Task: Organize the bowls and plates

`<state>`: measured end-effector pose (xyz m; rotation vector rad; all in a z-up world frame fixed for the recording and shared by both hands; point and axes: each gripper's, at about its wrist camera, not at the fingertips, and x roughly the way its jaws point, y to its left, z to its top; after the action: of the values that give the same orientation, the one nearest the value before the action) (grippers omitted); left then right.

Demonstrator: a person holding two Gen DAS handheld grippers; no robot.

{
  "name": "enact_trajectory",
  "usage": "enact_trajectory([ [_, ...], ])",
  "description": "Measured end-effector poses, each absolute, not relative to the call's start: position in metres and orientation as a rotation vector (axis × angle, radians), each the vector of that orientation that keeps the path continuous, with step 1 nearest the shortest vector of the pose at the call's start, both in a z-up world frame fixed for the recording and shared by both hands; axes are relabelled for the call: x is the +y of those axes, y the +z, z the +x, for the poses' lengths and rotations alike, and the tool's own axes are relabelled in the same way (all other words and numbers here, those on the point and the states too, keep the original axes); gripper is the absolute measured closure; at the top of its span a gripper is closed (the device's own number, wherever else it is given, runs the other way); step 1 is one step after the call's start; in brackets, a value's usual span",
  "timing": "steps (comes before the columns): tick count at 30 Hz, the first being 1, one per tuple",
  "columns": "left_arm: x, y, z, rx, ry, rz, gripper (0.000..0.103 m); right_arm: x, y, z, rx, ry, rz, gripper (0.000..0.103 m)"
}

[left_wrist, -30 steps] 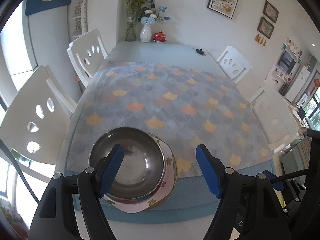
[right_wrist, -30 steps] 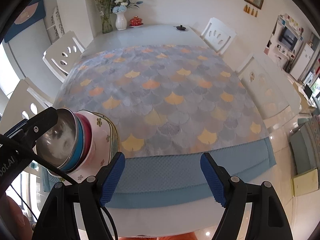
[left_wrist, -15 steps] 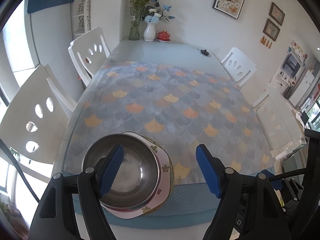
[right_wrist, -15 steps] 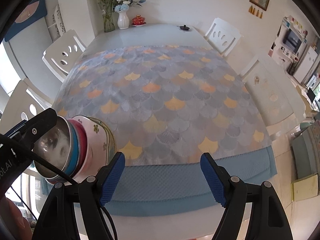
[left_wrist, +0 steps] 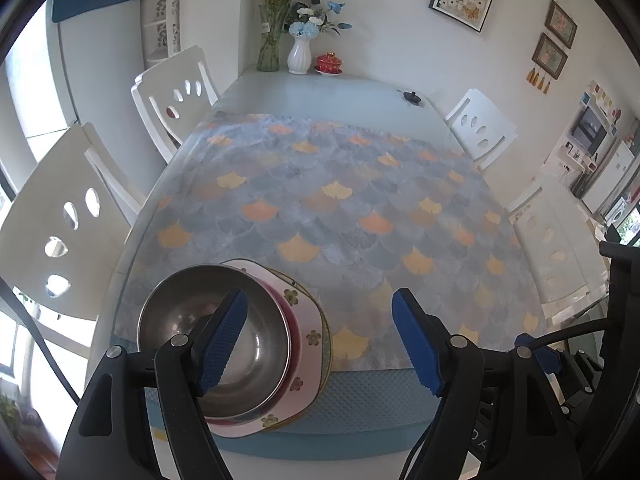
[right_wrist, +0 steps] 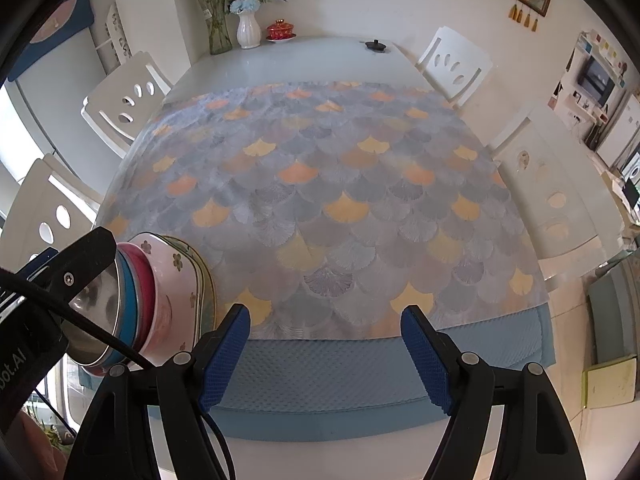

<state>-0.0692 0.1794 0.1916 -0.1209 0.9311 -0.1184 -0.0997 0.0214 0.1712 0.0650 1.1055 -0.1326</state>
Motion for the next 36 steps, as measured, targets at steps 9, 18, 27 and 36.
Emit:
enact_trajectory([
  [9, 0.178, 0.192, -0.072, 0.907, -0.086, -0.046, 0.030, 0.021, 0.168, -0.100, 1.111, -0.138, 0.070, 0.027],
  [18, 0.191, 0.206, -0.077, 0.833, -0.007, 0.079, 0.029, 0.037, 0.172, -0.111, 1.068, -0.151, 0.047, 0.027],
  [27, 0.211, 0.207, -0.084, 0.812, 0.029, 0.135, 0.029, 0.068, 0.175, -0.116, 1.054, -0.139, 0.010, 0.027],
  [36, 0.219, 0.210, -0.084, 0.821, 0.011, 0.111, 0.029, 0.082, 0.182, -0.121, 1.029, -0.166, -0.050, 0.027],
])
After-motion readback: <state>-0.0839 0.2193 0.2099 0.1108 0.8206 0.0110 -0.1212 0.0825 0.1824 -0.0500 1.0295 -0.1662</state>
